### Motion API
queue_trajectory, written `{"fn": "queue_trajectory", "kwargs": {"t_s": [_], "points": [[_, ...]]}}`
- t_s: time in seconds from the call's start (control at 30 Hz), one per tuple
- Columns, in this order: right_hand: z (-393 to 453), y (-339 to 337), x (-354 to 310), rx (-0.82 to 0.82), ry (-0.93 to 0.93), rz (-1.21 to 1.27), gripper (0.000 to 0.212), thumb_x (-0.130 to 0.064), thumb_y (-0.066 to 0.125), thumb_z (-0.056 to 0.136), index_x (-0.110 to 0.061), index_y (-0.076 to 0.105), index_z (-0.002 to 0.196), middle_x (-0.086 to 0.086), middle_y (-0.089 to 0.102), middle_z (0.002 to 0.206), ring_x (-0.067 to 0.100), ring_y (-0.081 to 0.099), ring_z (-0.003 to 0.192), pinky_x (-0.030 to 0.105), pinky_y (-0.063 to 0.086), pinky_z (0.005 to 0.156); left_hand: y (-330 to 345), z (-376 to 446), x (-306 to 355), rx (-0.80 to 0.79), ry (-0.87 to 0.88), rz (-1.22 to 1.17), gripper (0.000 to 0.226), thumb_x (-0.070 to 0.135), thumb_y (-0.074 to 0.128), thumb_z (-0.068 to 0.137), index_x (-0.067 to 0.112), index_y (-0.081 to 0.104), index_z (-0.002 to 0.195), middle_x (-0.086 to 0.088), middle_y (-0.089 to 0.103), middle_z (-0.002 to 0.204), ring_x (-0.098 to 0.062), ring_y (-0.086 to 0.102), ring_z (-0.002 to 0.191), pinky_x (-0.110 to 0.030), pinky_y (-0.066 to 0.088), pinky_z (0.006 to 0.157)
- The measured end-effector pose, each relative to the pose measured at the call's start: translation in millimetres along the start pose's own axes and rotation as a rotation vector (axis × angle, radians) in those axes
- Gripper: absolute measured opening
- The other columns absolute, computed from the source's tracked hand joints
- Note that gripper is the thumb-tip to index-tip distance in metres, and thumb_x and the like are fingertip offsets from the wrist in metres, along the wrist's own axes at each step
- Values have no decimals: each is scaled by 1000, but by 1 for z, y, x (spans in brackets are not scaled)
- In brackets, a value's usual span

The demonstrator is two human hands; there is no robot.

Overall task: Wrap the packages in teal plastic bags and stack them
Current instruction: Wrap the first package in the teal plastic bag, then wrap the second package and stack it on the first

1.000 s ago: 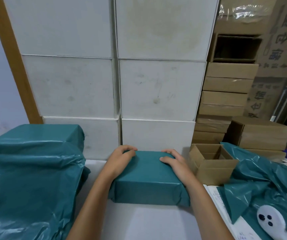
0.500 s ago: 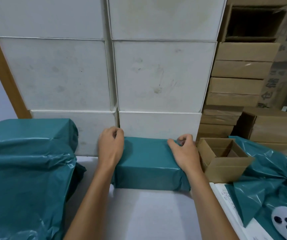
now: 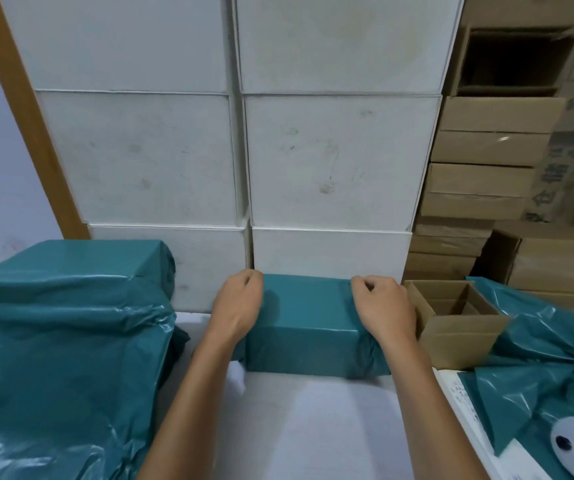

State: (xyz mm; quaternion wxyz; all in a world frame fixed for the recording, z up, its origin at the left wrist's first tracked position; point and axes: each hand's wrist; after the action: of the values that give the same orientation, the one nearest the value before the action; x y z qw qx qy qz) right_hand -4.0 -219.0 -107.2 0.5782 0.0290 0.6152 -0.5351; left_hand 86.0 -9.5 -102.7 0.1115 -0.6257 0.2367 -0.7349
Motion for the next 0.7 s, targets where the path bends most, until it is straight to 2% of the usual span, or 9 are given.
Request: {"fn": "queue_trajectory", "kwargs": {"t_s": [0.03,0.1,0.13,0.2,0.27,0.37,0.5,0.6,0.7], "points": [[-2,-2,-2,-39,5,-24,39,-38,48,97,-16,65,69,2,65,67,27,61,71,33,48,62,0,-2,1,-22,0,8,42,33,35,106,11,67,121,-8,71,121,-33,63,114,-47,49,99],[-10,-5,-10,-120,0,-98,38,-42,45,99,-21,75,107,7,76,103,32,66,100,41,56,84,-3,-9,5,-56,0,48,51,38,36,104,18,56,145,-2,63,141,-27,58,129,-46,45,112],[-16,-7,-15,-150,-7,-128,42,-42,45,101,-18,70,125,10,73,119,34,64,111,43,55,92,-5,-14,7,-58,11,60,53,42,36,101,21,54,147,-1,62,142,-26,59,128,-47,45,113],[-28,-10,-25,-146,-41,-174,48,-38,45,104,-11,59,141,13,65,137,36,58,125,44,48,101,-9,-23,12,-44,50,90,50,45,36,99,23,56,139,-5,65,138,-28,61,122,-47,47,110],[-44,-13,-39,-57,-129,-184,51,-35,47,106,-7,53,148,12,58,150,33,51,137,41,41,110,-20,-35,19,-10,97,118,44,39,39,106,20,55,143,-4,59,143,-28,57,129,-39,42,111],[-71,-11,-64,13,-215,-81,56,-39,48,106,-14,46,156,5,48,161,26,41,148,43,33,122,-50,-52,31,62,170,79,44,41,40,109,23,55,146,0,59,147,-20,58,130,-34,40,107],[-111,0,-112,-84,-320,62,57,-39,48,106,-23,40,159,-2,43,165,20,38,150,39,30,123,-111,-77,51,157,253,-77,47,44,42,110,30,52,153,12,60,141,-3,54,120,-25,38,104],[-136,13,-146,-160,-351,141,53,-42,45,107,-27,40,158,-3,48,161,23,46,145,40,36,117,-147,-91,63,117,329,-227,51,52,41,105,34,54,151,12,61,147,-6,56,134,-34,41,116],[-152,32,-174,-245,-307,225,55,-46,40,106,-31,39,159,-1,49,161,26,48,143,43,39,115,-184,-96,56,198,341,-185,47,47,43,108,30,56,150,10,60,149,-7,53,137,-30,40,115]]}}
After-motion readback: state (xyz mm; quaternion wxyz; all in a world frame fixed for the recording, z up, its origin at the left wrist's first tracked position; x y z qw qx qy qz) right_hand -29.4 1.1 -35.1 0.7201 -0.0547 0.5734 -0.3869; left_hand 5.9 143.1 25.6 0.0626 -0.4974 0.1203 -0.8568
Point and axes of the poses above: each hand's wrist, its own z-axis towards the middle knuckle, its own y-axis out of the palm, x = y × z
